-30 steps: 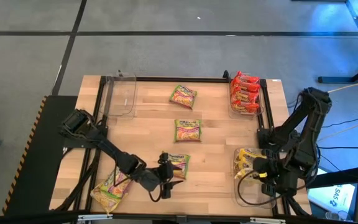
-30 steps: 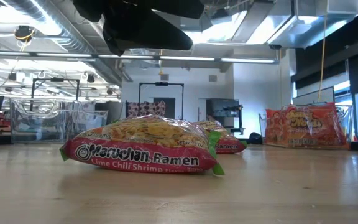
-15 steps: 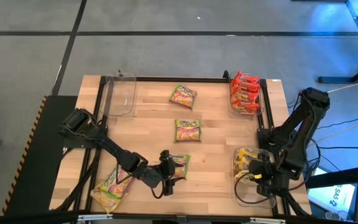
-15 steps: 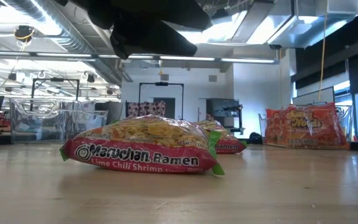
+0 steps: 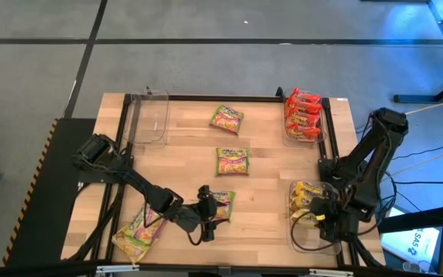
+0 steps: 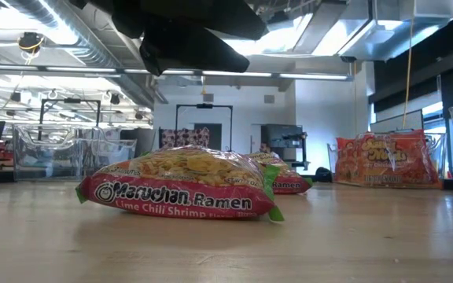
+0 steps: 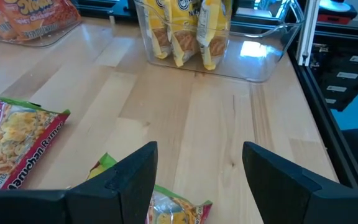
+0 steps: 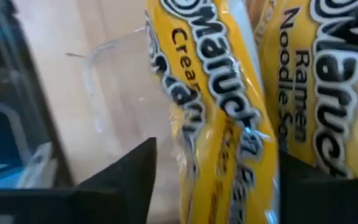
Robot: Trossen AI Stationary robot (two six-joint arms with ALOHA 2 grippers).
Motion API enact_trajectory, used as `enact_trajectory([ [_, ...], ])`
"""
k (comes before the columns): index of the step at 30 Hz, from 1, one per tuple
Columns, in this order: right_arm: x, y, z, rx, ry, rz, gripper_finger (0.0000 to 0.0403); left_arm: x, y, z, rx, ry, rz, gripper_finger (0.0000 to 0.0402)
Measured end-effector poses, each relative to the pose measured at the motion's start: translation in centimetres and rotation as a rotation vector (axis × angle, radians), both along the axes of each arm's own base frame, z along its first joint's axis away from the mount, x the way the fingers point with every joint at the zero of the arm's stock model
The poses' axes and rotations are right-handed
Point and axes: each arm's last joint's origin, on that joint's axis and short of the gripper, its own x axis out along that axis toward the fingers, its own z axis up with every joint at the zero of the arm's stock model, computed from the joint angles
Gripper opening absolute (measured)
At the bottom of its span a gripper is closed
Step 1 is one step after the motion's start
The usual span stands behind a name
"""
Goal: Sort Maruchan noodles
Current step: Put the yellow noodle pack into the bottom transparent bin
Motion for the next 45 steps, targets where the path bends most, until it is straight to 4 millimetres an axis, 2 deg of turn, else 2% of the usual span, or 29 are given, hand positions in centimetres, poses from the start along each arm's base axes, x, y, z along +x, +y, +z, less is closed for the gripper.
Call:
enact_trajectory([
  [4, 0.1, 0.2, 2.1, 0.012, -0.002, -0.006, 0.0236, 0.0, 0.0, 0.0, 0.000, 0.000, 0.001, 0.0229],
  [9, 0.7, 0.2, 5.6, 0.022, -0.056, -0.038, 0.0245, 0.2, 0.4, 0.0, -0.001, -0.001, 0.015, 0.0229],
  [13, 1.9, 0.4, 7.7, -0.043, -0.308, 0.010, 0.0245, 0.4, 0.8, 0.0, 0.020, 0.007, 0.013, 0.0229],
  [17, 3.4, 0.7, 8.3, -0.186, -0.571, 0.074, 0.0245, 0.1, 1.1, 0.1, 0.009, 0.056, -0.002, 0.0229],
  [22, 5.5, 1.1, 7.6, -0.385, -0.667, 0.130, 0.0246, -2.4, 0.9, 3.0, -0.136, 0.240, 0.039, 0.0229],
  [26, 7.7, 1.2, 6.2, -0.550, -0.665, 0.160, 0.0246, -5.3, -0.1, 4.3, -0.407, 0.472, 0.089, 0.0229],
  [31, 10.8, 1.0, 4.6, -0.696, -0.655, 0.172, 0.0246, -9.0, -2.4, 3.7, -0.693, 0.754, 0.228, 0.0229],
  [36, 13.4, 1.0, 3.4, -0.720, -0.638, 0.230, 0.0246, -11.9, -4.7, 2.6, -0.882, 0.932, 0.396, 0.0229],
  [40, 14.3, 0.9, 2.8, -0.685, -0.609, 0.266, 0.0246, -13.6, -6.6, 2.4, -0.999, 1.004, 0.479, 0.0229],
  [45, 14.4, 0.7, 2.6, -0.678, -0.591, 0.272, 0.0246, -15.5, -7.5, 2.3, -1.008, 1.050, 0.565, 0.0229],
])
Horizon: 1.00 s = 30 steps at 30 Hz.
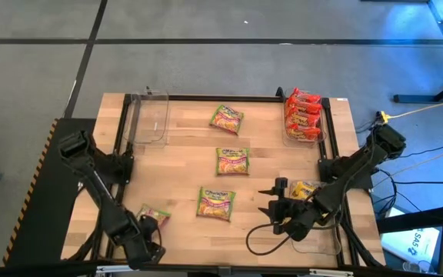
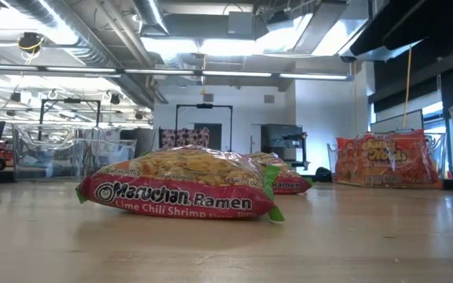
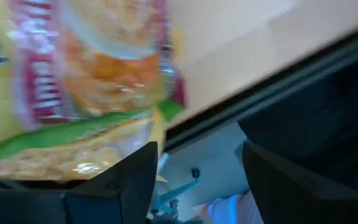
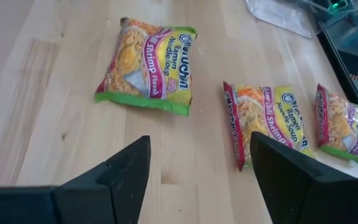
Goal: Sort Maruchan noodles
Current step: Put the yellow noodle pack into the bottom transparent bin
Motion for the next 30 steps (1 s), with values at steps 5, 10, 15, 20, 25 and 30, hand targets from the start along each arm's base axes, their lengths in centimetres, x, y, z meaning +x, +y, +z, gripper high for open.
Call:
enact_trajectory([
  [5, 0.0, 0.1, 0.0, 0.008, -0.004, -0.002, 0.0246, -1.1, 0.0, -0.4, 0.059, 0.056, 0.017, 0.0229],
  [10, 0.1, 0.1, -0.1, 0.008, -0.006, -0.005, 0.0246, -1.3, 0.7, -0.7, 0.135, 0.095, 0.016, 0.0229],
  [15, 0.1, 0.2, -0.3, 0.000, -0.002, -0.007, 0.0246, -1.2, 2.2, -1.0, 0.265, 0.117, -0.002, 0.0229],
  [20, 0.1, 0.2, -0.3, -0.004, -0.001, -0.008, 0.0246, -0.3, 3.4, -1.2, 0.391, 0.026, -0.019, 0.0229],
  [25, 0.1, 0.2, -0.3, -0.002, 0.000, -0.007, 0.0246, 0.4, 5.3, -2.7, 0.480, 0.002, -0.072, 0.0229],
  [30, 0.1, 0.2, -0.4, 0.000, 0.002, -0.005, 0.0246, 1.6, 6.4, -2.7, 0.511, -0.013, -0.161, 0.0229],
])
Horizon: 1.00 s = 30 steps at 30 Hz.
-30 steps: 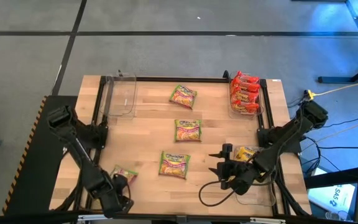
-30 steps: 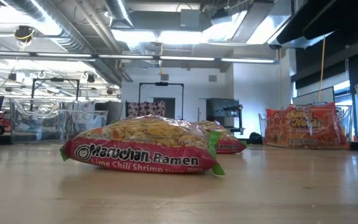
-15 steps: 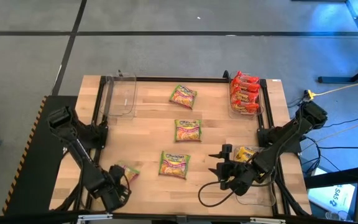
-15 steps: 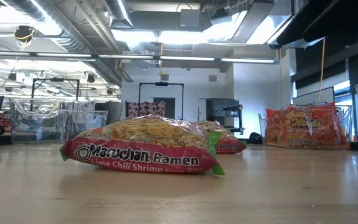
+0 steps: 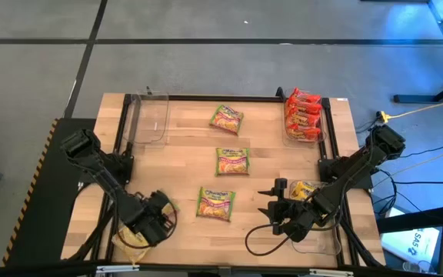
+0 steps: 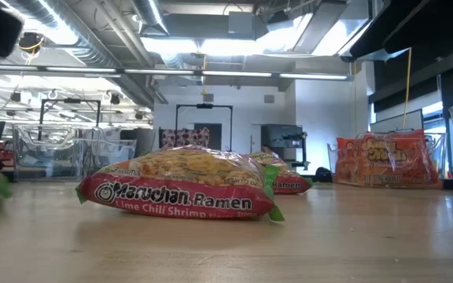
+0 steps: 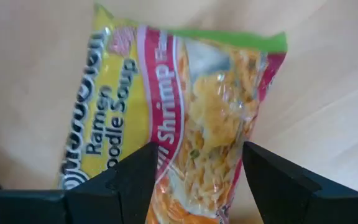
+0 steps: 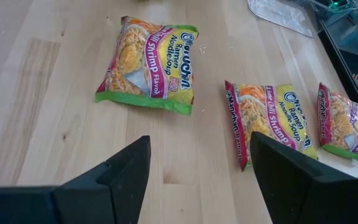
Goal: Sort Maruchan noodles
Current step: Put the yellow noodle pack into the bottom transparent bin
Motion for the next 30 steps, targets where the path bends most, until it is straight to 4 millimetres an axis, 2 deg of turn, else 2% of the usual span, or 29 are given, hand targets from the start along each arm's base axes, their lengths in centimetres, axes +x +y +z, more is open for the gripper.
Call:
enact_trajectory([
  [4, 0.0, 0.0, 0.0, -0.001, -0.001, -0.001, 0.0246, 0.7, 0.3, 1.8, 0.052, -0.037, -0.026, 0.0229],
  [8, 0.0, 0.0, 0.0, 0.001, 0.001, 0.001, 0.0246, 0.8, -0.5, 2.6, -0.067, 0.002, -0.006, 0.0229],
  [13, 0.0, 0.0, 0.0, 0.001, 0.002, 0.001, 0.0246, -0.7, -2.7, 2.7, -0.285, 0.146, 0.078, 0.0229],
  [18, 0.0, 0.0, 0.0, 0.002, 0.002, 0.001, 0.0246, -3.2, -4.6, 2.8, -0.343, 0.252, 0.132, 0.0229],
  [22, -0.1, 0.1, -0.1, 0.035, 0.028, 0.018, 0.0246, -4.4, -5.6, 2.3, -0.344, 0.284, 0.105, 0.0229],
  [30, -0.1, 0.1, -0.2, 0.053, 0.051, 0.037, 0.0246, -4.3, -6.8, -0.3, -0.339, 0.286, 0.016, 0.0229],
])
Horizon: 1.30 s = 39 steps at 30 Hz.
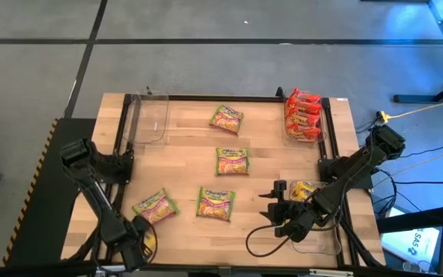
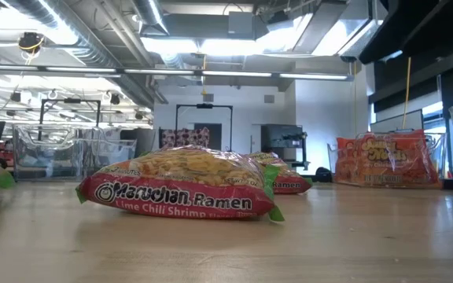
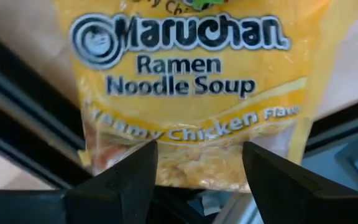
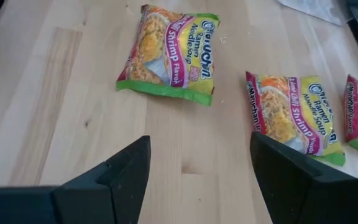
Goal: Sort Maruchan noodles
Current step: Put the yellow noodle pack into the bottom transparent bin
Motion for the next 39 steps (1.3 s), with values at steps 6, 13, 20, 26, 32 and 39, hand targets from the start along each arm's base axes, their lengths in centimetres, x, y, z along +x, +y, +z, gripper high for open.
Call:
enact_trajectory([
  [6, 0.0, 0.0, 0.0, 0.001, 0.008, 0.005, 0.0246, 0.9, -0.9, -1.2, -0.043, -0.076, -0.118, 0.0229],
  [13, 0.0, 0.0, 0.0, 0.003, 0.006, 0.004, 0.0246, 3.2, -0.5, -1.2, -0.073, -0.213, -0.143, 0.0229],
  [20, 0.3, 0.2, -0.3, -0.021, -0.008, 0.005, 0.0246, 5.8, 0.7, -1.1, -0.002, -0.405, -0.190, 0.0229],
  [26, 1.3, 0.9, -2.0, -0.036, 0.016, 0.029, 0.0246, 8.5, 1.5, -1.5, 0.109, -0.618, -0.319, 0.0229],
  [32, 3.9, 1.1, -3.7, -0.037, -0.021, 0.103, 0.0246, 10.9, 3.1, -1.7, 0.260, -0.741, -0.386, 0.0229],
  [39, 8.4, -0.4, -6.3, 0.051, -0.046, 0.240, 0.0246, 11.2, 3.1, -1.7, 0.288, -0.787, -0.444, 0.0229],
])
